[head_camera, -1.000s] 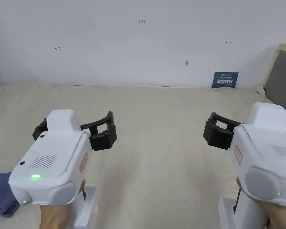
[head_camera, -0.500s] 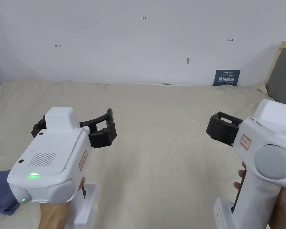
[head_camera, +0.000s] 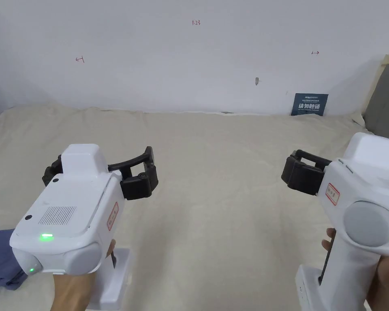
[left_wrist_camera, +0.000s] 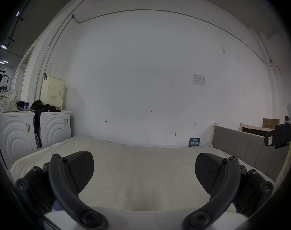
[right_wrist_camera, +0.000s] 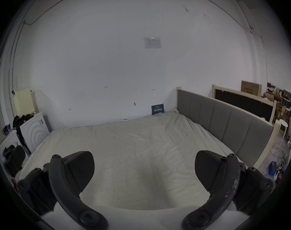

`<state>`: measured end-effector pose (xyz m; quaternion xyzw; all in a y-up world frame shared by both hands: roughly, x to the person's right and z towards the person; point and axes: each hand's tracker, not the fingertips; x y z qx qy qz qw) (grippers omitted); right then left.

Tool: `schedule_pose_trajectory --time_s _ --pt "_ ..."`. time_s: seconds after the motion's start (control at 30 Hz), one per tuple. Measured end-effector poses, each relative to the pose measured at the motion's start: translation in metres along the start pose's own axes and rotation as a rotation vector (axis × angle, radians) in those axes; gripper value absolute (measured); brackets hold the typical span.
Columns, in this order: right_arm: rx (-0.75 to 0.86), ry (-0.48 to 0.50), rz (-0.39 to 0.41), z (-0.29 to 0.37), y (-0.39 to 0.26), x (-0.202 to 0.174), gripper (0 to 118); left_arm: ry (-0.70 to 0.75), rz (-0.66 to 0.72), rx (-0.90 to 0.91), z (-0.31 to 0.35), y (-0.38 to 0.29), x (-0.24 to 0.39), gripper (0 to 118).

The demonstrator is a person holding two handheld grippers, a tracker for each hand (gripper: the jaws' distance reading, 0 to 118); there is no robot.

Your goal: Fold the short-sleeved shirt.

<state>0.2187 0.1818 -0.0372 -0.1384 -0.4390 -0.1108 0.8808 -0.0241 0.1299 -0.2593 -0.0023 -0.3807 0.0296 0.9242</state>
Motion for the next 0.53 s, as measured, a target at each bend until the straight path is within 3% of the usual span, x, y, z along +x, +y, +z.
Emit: schedule_pose_trajectory --time_s 0.13,0.27,0.37,0.53 --pt "0.123 0.048 0.033 0.002 -0.007 0.004 118 -0.001 0.003 0.0 0.0 0.0 -0.001 118" --pt "0.29 0.017 0.097 0.005 -0.017 0.003 118 0.0 0.001 0.005 0.0 0.001 -0.001 118" --pt "0.329 0.0 0.149 0.004 -0.021 0.001 118 0.0 0.002 0.007 0.0 0.001 -0.001 118" --pt "0.336 0.027 0.123 0.004 -0.023 0.003 118 0.002 0.004 0.01 0.0 0.001 -0.002 118"
